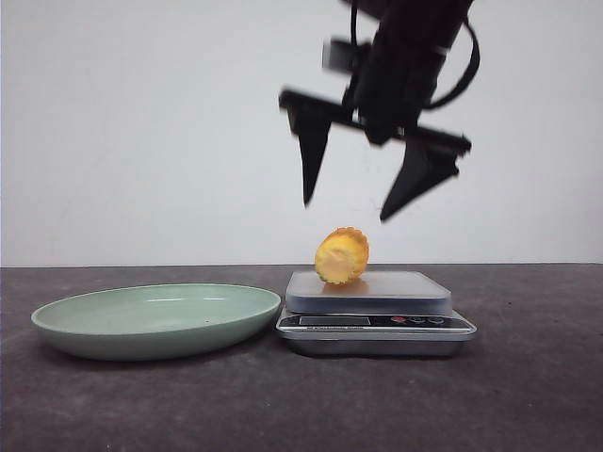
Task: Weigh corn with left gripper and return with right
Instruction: 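Lower the right gripper onto the corn on the scale and close, then lift the corn with the right gripper and carry it toward the plate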
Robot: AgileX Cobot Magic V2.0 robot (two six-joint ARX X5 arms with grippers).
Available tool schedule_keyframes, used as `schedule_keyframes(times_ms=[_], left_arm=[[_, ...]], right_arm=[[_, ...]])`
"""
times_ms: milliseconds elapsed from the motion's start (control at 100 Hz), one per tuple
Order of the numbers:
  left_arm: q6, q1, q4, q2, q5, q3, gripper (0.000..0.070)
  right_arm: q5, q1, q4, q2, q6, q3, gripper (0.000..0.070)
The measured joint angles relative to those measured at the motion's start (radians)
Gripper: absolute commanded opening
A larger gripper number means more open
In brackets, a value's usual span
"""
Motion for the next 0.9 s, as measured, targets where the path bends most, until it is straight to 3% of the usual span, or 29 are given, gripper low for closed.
schedule_keyframes(times_ms=[110,370,470,900], left_arm=[[0.009,0.000,0.000,0.000,0.000,0.000,0.0057],[0.030,0.000,0.000,0.000,0.000,0.000,0.0057],[0.037,0.000,0.000,0.000,0.000,0.000,0.0057],[0.043,0.000,-0.004,0.000,0.000,0.000,0.0057]], right_arm=[[0.001,0.002,-0.031,0.026,0.007,0.000,0.0510],[0.001,0.003,-0.043,0.031,0.021,0.001,0.0115],[-0.010,0.000,-0.045,0.030,0.021,0.002,0.0006],[0.008,-0.005,-0.014,0.029,0.013,0.014,0.0003]])
